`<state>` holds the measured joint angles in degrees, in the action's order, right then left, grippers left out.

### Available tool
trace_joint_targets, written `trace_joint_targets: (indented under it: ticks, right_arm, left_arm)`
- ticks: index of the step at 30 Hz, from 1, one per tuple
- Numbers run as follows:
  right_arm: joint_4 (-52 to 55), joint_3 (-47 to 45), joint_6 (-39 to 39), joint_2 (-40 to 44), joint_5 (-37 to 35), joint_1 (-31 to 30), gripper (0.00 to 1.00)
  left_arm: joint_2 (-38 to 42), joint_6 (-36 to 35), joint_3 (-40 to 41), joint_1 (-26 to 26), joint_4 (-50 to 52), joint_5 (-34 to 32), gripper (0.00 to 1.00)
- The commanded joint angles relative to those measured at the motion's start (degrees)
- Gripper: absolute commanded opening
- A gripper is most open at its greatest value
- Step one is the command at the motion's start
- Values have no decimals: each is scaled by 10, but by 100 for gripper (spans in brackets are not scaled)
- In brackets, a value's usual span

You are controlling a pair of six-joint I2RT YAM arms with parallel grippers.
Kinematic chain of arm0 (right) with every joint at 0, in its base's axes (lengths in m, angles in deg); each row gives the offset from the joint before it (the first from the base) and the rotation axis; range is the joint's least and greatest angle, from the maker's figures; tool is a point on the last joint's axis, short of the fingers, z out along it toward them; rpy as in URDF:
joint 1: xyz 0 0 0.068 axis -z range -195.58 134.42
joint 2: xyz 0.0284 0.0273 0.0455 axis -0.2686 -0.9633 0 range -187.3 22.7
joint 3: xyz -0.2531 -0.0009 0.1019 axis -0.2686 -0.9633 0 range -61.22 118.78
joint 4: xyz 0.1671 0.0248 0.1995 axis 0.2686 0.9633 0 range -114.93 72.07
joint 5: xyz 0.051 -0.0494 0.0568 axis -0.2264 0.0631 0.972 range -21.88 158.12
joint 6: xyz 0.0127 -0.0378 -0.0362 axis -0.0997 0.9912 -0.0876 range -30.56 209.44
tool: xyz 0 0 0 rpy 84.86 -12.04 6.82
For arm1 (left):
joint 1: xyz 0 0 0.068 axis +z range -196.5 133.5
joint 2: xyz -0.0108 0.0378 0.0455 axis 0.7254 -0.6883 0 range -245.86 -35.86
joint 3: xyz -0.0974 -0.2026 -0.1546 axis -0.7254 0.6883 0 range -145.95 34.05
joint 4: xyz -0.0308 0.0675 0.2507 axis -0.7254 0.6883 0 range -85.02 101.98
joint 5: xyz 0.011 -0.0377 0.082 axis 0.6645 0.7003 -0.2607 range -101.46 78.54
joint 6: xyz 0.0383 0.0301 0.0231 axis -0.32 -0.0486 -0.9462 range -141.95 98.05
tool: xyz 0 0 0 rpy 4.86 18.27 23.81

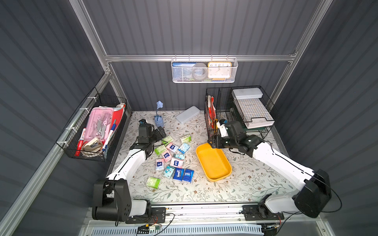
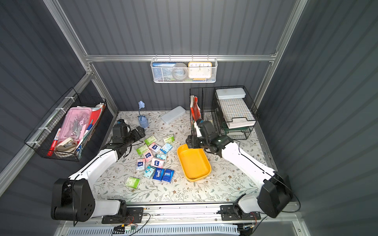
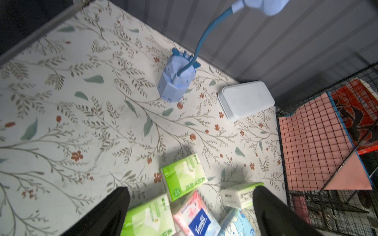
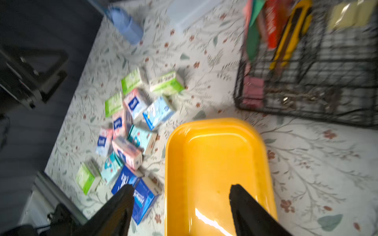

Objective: Put the pocket tissues into the storage box
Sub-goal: Pick up the pocket tissues from the center of the board.

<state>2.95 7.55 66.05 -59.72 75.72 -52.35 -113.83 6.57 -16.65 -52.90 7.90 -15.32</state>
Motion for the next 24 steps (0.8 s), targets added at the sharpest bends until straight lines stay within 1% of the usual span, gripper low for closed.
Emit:
trace_joint_targets:
  ticks: [1,3,6,10,13,15,16,18,20,21,24]
  right_arm:
    - [117,66,2,-52,22,-69,75]
    - [175,110,10,-95,17,-117,72]
    - [250,167,31,-157,8,-173,72]
    - [264,201,58,-212,6,-217,71]
    - [254,219,79,-244,22,-229,62]
    - [253,238,101,-268,26,-238,48]
    - [254,249,108,-281,20,-242,44]
    - [276,289,105,-320,-5,-245,45]
    - [316,342,89,-361,-30,-244,47]
    - [322,363,85,-379,-29,-244,49]
    - [369,431,61,-433,-50,-244,49]
  left_arm:
    - [16,34,-5,0,69,32,99]
    - [17,35,-5,0,72,31,99]
    - [19,38,-6,1,71,24,99]
    - [20,38,-12,5,74,15,99]
    - [24,34,-15,25,78,17,99]
    - [26,35,-12,56,76,41,99]
    - [27,37,-8,78,72,59,99]
    - [26,36,-9,103,76,68,99]
    - [25,21,-19,105,87,59,99]
    - [24,18,-21,106,88,60,99]
    - [20,21,-23,106,88,62,99]
